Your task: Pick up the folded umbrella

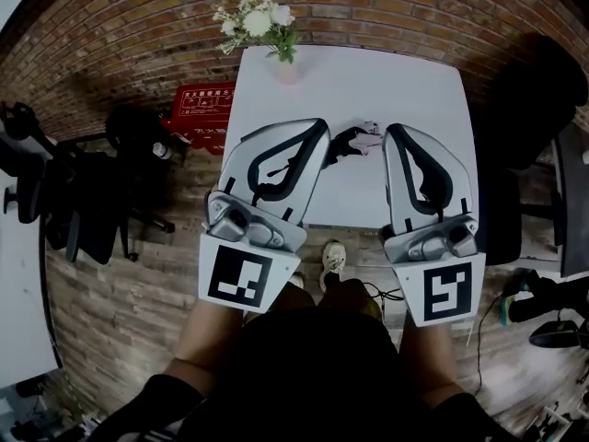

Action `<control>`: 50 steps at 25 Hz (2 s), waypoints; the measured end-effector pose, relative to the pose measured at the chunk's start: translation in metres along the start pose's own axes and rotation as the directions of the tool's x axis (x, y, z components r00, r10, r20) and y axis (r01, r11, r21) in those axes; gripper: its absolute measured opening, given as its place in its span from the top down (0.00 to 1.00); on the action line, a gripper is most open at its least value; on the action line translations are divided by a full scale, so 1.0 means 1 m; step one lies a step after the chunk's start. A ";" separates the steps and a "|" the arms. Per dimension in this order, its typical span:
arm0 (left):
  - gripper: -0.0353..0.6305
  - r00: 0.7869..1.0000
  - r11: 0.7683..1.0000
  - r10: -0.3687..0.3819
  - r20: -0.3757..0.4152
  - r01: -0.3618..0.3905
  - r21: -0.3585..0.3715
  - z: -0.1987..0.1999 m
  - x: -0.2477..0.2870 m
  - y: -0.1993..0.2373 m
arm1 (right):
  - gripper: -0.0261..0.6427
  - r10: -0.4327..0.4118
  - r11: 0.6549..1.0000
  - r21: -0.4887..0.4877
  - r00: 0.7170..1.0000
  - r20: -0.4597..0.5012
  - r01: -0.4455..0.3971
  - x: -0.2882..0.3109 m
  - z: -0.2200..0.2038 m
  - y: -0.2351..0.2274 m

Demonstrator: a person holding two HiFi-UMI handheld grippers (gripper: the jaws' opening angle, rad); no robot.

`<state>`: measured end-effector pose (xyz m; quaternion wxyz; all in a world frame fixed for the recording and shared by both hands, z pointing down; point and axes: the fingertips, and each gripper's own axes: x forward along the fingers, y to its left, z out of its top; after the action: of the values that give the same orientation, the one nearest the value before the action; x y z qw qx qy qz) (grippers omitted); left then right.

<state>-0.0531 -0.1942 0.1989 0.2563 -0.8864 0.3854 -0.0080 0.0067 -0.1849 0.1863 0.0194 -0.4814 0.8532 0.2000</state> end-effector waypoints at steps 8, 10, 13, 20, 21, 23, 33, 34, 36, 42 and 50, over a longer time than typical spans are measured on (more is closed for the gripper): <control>0.93 0.996 1.000 0.024 -0.089 -0.023 0.005 -0.020 0.030 -0.007 | 0.92 0.089 0.995 0.030 0.995 0.052 -0.090 0.013 -0.013 -0.016; 0.93 0.995 0.999 0.034 -0.098 -0.033 0.012 -0.020 0.034 -0.008 | 0.92 0.110 0.993 0.035 0.992 0.065 -0.113 0.015 -0.015 -0.018; 0.93 0.994 0.998 0.050 -0.098 -0.047 0.028 -0.016 0.040 -0.008 | 0.92 0.132 0.990 0.039 0.988 0.084 -0.136 0.016 -0.017 -0.022; 0.93 0.990 0.996 0.075 -0.121 -0.068 0.060 -0.016 0.048 -0.015 | 0.92 0.164 0.985 0.042 0.980 0.114 -0.170 0.011 -0.017 -0.032; 0.93 0.989 0.995 0.077 -0.123 -0.069 0.068 -0.015 0.050 -0.015 | 0.92 0.163 0.985 0.043 0.979 0.121 -0.170 0.010 -0.016 -0.034; 0.93 0.989 0.994 0.082 -0.125 -0.072 0.079 -0.012 0.052 -0.017 | 0.92 0.161 0.985 0.045 0.978 0.130 -0.168 0.007 -0.013 -0.038; 0.93 0.979 0.994 0.050 -0.200 -0.028 0.109 -0.024 0.066 -0.028 | 0.92 0.162 0.983 0.065 0.978 0.129 -0.171 0.001 -0.021 -0.051; 0.93 0.976 0.994 0.041 -0.216 -0.017 0.110 -0.028 0.067 -0.030 | 0.92 0.157 0.983 0.073 0.979 0.127 -0.167 0.001 -0.023 -0.053; 0.93 0.966 0.993 0.017 -0.256 0.012 0.114 -0.039 0.069 -0.034 | 0.92 0.146 0.984 0.086 0.981 0.131 -0.158 0.001 -0.024 -0.056; 0.93 0.919 0.994 -0.068 -0.389 0.096 0.052 -0.080 0.071 -0.045 | 0.92 0.153 0.982 0.090 0.981 0.120 -0.164 0.010 -0.032 -0.054; 0.93 0.845 0.981 -0.127 -0.520 0.185 0.062 -0.123 0.068 -0.042 | 0.92 0.166 0.980 0.095 0.981 0.097 -0.176 0.025 -0.042 -0.049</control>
<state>-0.0029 -0.2721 0.3129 0.1909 -0.8652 0.3651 -0.2858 0.0410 -0.2430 0.2038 0.0648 -0.3952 0.8989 0.1776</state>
